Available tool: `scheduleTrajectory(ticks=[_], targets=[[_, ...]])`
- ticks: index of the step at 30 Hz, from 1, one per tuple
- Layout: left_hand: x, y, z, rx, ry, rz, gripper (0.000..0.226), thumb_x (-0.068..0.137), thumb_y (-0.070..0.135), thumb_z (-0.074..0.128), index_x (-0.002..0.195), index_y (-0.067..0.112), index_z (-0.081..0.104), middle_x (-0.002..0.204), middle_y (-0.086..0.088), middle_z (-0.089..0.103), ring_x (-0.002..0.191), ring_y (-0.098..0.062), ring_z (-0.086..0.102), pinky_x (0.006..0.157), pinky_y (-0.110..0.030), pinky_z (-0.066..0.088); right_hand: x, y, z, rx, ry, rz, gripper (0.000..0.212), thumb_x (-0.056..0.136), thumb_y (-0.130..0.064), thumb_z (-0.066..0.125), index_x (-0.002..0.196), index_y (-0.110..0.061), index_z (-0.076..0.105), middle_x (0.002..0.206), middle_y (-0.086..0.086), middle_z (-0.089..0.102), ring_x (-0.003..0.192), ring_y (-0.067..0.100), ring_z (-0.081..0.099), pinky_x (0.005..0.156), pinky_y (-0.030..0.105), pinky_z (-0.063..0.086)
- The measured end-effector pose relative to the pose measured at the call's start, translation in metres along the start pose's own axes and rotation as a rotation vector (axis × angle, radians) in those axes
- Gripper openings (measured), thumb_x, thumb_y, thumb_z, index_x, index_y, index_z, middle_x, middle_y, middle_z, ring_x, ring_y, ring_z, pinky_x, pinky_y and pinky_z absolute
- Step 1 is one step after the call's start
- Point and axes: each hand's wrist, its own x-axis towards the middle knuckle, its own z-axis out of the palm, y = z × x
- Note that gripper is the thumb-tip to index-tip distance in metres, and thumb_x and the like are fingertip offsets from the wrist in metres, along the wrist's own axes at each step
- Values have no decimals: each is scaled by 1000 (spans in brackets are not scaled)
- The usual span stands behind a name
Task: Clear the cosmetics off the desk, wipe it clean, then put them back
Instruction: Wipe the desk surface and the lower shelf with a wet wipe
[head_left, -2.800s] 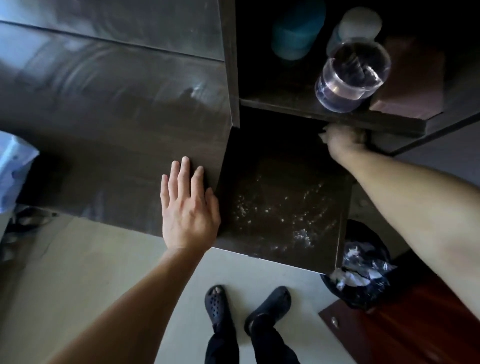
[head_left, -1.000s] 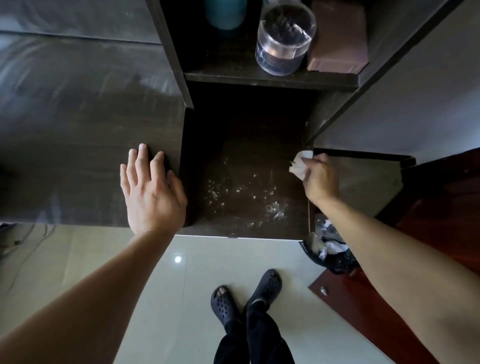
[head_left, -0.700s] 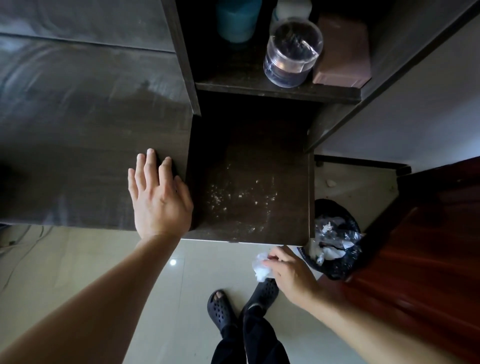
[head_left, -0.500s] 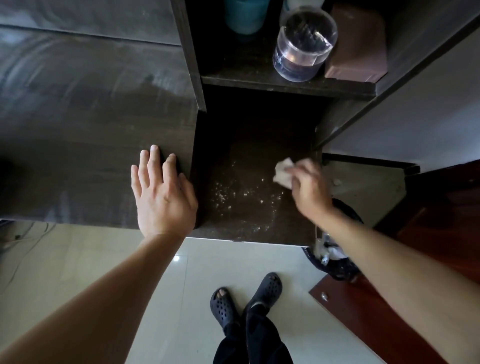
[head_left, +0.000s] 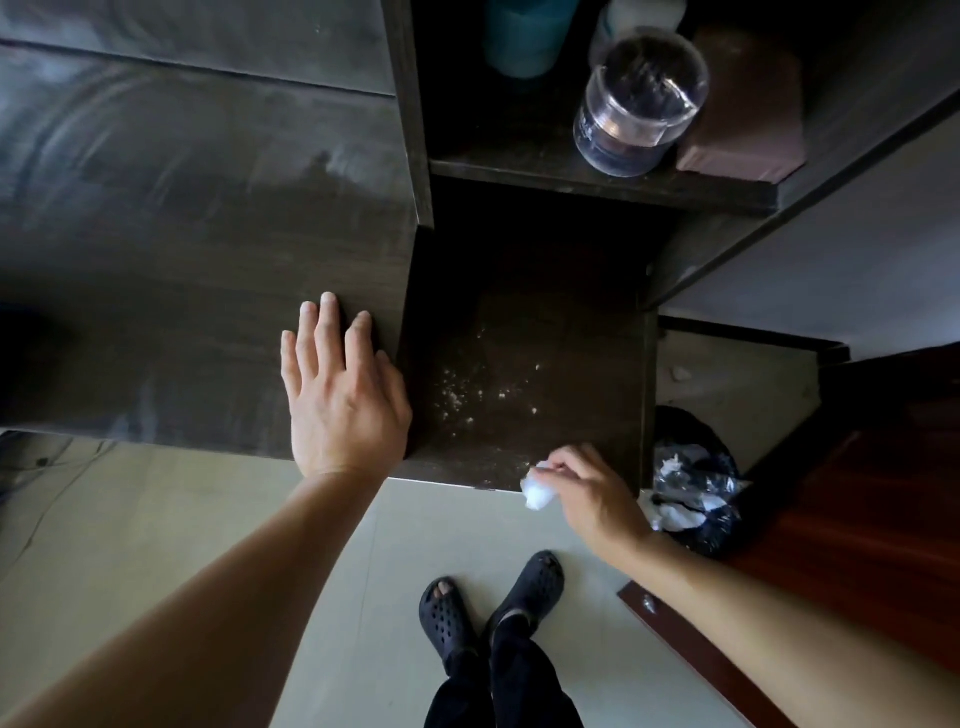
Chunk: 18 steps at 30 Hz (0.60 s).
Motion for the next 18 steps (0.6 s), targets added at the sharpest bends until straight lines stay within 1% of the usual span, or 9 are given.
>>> scheduleTrajectory(ticks=[2, 4, 6, 9, 11, 13, 15, 16, 18], targets=[[0, 1, 0, -6, 6, 4, 41, 92, 21, 38, 124, 1, 53, 145, -23, 39, 138, -39, 30, 115, -52, 18, 6, 2, -10, 24, -6, -19, 36, 75, 3, 56, 101, -19, 67, 93, -2, 58, 86, 17, 51, 73, 24, 42], [0, 1, 0, -4, 13, 6, 40, 92, 20, 39, 124, 1, 53, 144, -23, 39, 138, -39, 30, 115, -51, 18, 45, 13, -26, -15, 115, 103, 31, 77, 3, 57, 101, -14, 66, 94, 6, 60, 87, 24, 54, 75, 35, 46], [0, 0, 1, 1, 17, 2, 39, 92, 19, 40, 124, 1, 53, 145, -23, 39, 138, -39, 30, 115, -51, 18, 100, 29, -44, -86, 276, 235, 26, 82, 0, 56, 103, -12, 66, 100, 13, 59, 93, 31, 54, 78, 39, 48], [0, 1, 1, 3, 19, 6, 39, 92, 18, 41, 125, 1, 52, 145, -22, 39, 138, -38, 30, 116, -50, 18, 145, 38, -47, -138, 318, 369, 32, 88, 0, 52, 114, -11, 66, 111, 16, 56, 103, 35, 52, 87, 42, 47], [0, 1, 1, 4, 21, 10, 38, 93, 18, 41, 125, 1, 52, 145, -22, 39, 138, -38, 30, 116, -50, 18, 134, 31, -27, -196, 288, 315, 36, 84, 5, 55, 113, -12, 67, 105, 18, 56, 99, 37, 50, 81, 43, 48], [0, 0, 1, 3, 17, 11, 38, 93, 18, 41, 125, 2, 52, 145, -22, 39, 138, -38, 30, 116, -50, 17, 92, 12, -4, -151, 224, 197, 37, 81, 6, 59, 105, -20, 69, 94, 12, 55, 90, 31, 49, 72, 38, 46], [0, 0, 1, 4, 14, 9, 38, 93, 18, 41, 125, 2, 52, 145, -22, 39, 138, -38, 29, 116, -50, 17, 39, -8, 14, -16, 58, 161, 20, 87, -13, 59, 92, -32, 64, 93, 1, 53, 88, 16, 49, 74, 31, 44], [0, 0, 0, 3, 14, 9, 38, 93, 18, 41, 125, 1, 52, 145, -23, 39, 138, -38, 29, 116, -50, 17, 13, -17, 18, 35, -23, 147, 6, 88, -26, 59, 87, -32, 61, 92, -5, 53, 85, 7, 49, 75, 27, 45], [-1, 0, 0, -1, 14, 9, 38, 93, 18, 41, 125, 1, 52, 145, -23, 39, 138, -38, 29, 116, -50, 17, -22, -21, 25, -63, -67, 40, 11, 85, -38, 60, 87, -27, 59, 88, -14, 52, 78, -2, 49, 77, 24, 47]])
